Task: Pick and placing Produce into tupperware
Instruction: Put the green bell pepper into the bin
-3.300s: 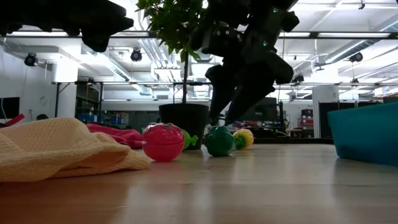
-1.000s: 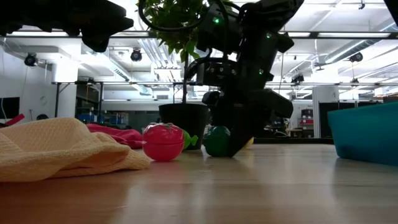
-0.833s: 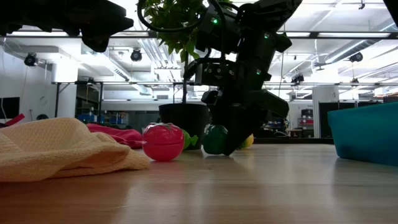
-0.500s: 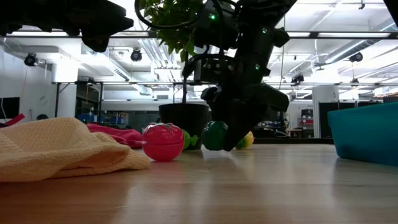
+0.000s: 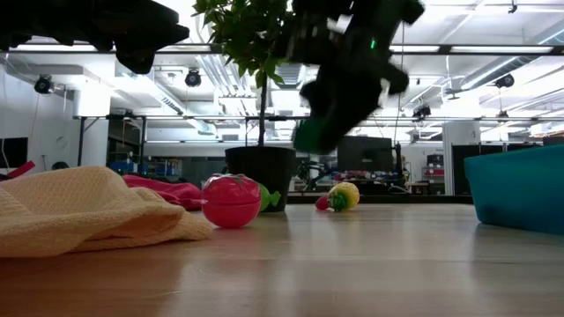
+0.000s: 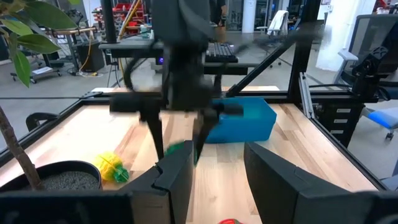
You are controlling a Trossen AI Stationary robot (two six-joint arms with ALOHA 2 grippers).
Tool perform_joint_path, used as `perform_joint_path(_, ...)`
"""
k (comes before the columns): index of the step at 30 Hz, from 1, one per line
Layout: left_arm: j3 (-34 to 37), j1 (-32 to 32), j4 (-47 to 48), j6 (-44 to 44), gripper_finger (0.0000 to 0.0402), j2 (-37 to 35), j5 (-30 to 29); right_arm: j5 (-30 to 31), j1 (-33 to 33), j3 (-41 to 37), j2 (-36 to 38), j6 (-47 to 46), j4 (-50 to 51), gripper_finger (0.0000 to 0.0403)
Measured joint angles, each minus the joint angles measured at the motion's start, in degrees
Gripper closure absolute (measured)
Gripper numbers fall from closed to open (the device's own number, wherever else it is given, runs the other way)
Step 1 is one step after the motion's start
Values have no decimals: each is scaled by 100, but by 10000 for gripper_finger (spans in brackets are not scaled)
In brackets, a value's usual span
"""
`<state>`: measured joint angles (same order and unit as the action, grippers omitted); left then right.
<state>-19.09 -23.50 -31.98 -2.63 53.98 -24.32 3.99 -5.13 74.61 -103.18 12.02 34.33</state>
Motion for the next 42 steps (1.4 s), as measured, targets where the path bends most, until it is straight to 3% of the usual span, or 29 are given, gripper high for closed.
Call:
perform_joint_path(12, 0, 1, -1, 0, 272, 0, 0, 35, -481, -495, 2182, -1011, 798, 187)
perform_joint_path(18, 0, 1, -3, 0, 272, 0, 0, 487, -914, -1277, 3505, -1836, 878, 187)
perform_joint_path(25, 0, -1, -3, 0, 272, 0, 0, 554, -1292, -2328, 4672, -2869, 874, 187)
perform_joint_path(33, 0, -1, -3, 0, 272, 0, 0, 555, -1874, -3285, 5288, -3829, 869, 187)
perform_joint_path(42, 0, -1, -3, 0, 272, 0, 0, 616, -2335, -3887, 5176, -4381, 524, 187)
